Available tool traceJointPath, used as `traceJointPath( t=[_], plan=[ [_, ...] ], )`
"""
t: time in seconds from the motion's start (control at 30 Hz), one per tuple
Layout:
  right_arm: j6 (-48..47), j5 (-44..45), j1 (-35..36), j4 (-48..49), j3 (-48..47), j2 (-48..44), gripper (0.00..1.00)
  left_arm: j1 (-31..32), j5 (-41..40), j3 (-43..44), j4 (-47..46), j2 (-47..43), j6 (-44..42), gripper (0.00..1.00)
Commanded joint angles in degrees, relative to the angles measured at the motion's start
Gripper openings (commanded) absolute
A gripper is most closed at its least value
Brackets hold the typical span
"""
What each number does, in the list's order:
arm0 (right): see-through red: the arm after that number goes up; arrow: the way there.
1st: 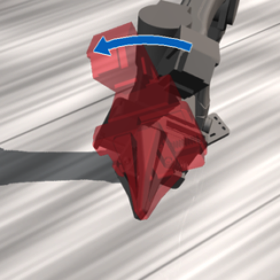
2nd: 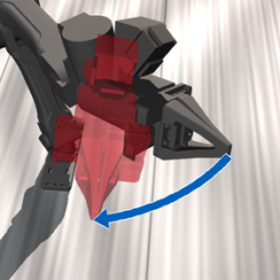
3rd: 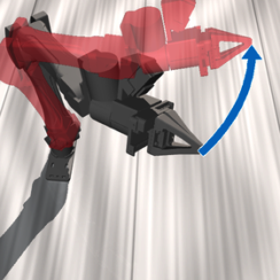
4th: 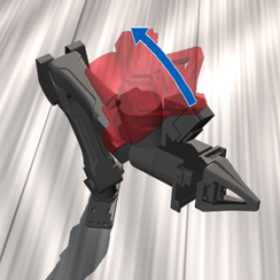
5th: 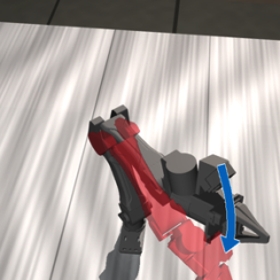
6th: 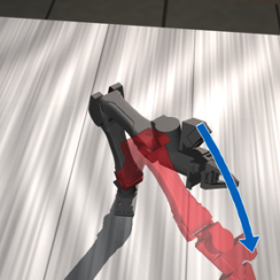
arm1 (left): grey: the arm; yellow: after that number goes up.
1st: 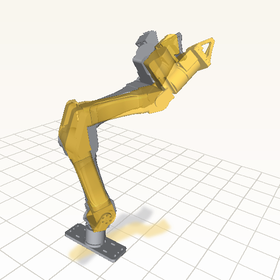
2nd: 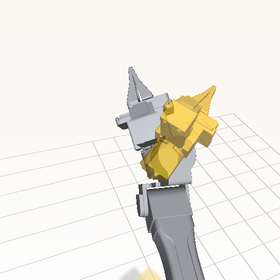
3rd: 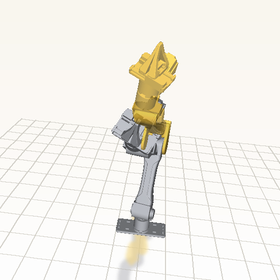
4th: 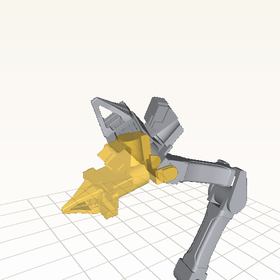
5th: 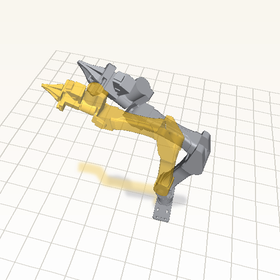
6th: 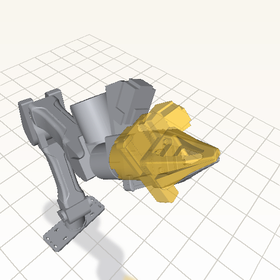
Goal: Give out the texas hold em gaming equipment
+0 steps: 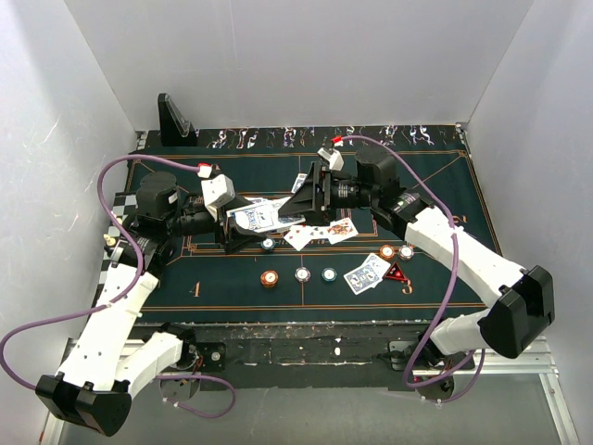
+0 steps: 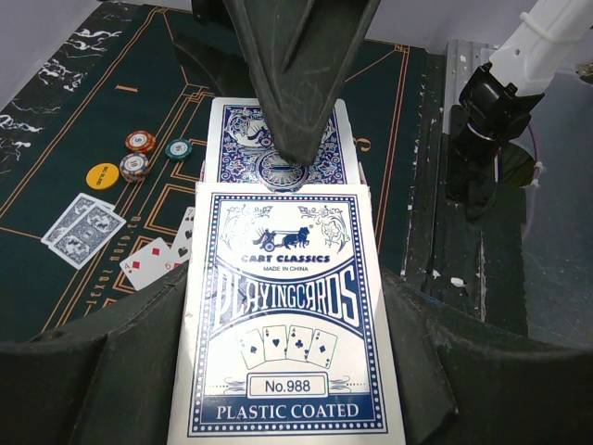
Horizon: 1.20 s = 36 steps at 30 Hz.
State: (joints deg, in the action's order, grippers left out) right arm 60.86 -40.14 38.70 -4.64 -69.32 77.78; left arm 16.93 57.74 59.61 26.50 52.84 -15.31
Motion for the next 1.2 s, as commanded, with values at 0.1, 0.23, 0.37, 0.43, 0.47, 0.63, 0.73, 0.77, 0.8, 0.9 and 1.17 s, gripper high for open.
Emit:
traceJointPath(
  t=[0.1, 0.23, 0.37, 0.43, 0.47, 0.63, 0.73, 0.77, 0.8, 0.9, 1.17],
  plan=[
    [0.6, -1.2, 0.7, 1.0, -0.7, -0.2, 0.61, -0.3, 1.0, 0.1, -1.8, -0.5, 0.6, 0.11],
    [0.6, -0.4, 0.3, 0.9, 0.7, -1.7, 0.45, -0.3, 1.0, 0.1, -1.9, -0.4, 0.6, 0.11],
    [1.0, -0.2, -1.0, 0.9, 2.2, -3.2, 0.38, -0.3, 1.0, 0.1, -2.1, -0.5, 0.8, 0.11],
    [1.2, -0.1, -1.9, 1.0, 3.0, -4.0, 0.38, -0.3, 1.0, 0.1, -2.1, -0.5, 1.0, 0.11],
    [1.3, -0.2, -2.3, 1.0, 3.3, -4.6, 0.37, -0.3, 1.1, 0.1, -2.1, -0.6, 1.0, 0.11],
    [1.3, -0.2, -3.6, 0.5, 4.0, -6.0, 0.36, -0.3, 1.1, 0.0, -2.2, -0.6, 1.2, 0.11],
    [1.3, -0.4, -4.1, 0.2, 4.0, -6.6, 0.35, -0.3, 1.1, -0.1, -2.4, -0.7, 1.3, 0.11],
    [1.3, -0.4, -4.4, 0.0, 4.1, -6.7, 0.34, -0.3, 1.1, -0.2, -2.4, -0.8, 1.4, 0.11],
    [1.3, -0.4, -4.7, -0.3, 4.1, -7.0, 0.33, -0.3, 1.1, -0.4, -2.6, -1.0, 1.5, 0.11],
    [1.3, -0.3, -5.6, -0.8, 4.2, -7.8, 0.26, -0.3, 0.9, -1.0, -3.2, -1.2, 2.1, 0.10],
    [0.8, -0.7, -7.8, -2.6, 4.9, -9.9, 0.15, -0.3, 0.7, -2.0, -4.9, -1.5, 3.6, 0.10]
  ],
)
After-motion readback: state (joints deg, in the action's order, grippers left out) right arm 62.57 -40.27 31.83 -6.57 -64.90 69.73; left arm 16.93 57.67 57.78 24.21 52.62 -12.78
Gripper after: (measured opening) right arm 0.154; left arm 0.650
